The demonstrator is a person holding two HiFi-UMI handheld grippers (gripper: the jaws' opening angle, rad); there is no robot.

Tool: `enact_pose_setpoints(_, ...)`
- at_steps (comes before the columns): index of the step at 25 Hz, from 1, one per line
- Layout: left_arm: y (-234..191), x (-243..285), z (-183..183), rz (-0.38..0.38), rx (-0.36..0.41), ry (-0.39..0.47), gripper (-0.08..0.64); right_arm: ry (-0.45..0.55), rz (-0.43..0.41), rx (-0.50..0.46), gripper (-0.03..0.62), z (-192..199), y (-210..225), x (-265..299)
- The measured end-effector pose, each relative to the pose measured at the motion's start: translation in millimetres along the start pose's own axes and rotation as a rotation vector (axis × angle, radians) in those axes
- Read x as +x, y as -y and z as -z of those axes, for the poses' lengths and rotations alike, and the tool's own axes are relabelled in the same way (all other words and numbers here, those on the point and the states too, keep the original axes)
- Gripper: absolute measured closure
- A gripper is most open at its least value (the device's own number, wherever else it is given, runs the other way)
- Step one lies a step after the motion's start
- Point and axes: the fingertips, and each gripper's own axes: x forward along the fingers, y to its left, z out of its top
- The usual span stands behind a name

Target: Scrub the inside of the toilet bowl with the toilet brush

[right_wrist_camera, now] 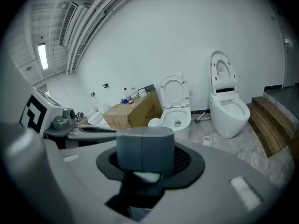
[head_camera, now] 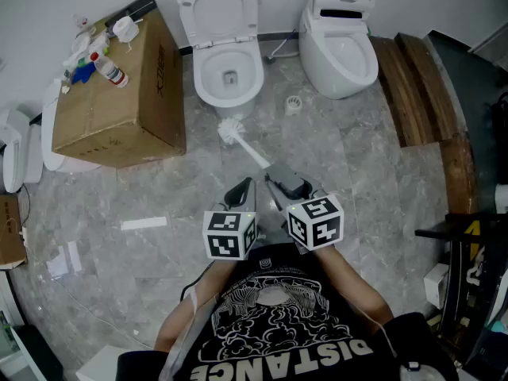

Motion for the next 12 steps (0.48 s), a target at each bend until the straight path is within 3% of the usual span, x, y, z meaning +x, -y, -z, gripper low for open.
enact_pose_setpoints(12,-9.0,-1.1,-5.7,0.040,0.009,-0.003,0.568,0.006,0.007,0.031,0.429,-4.1,-8.7,7.9)
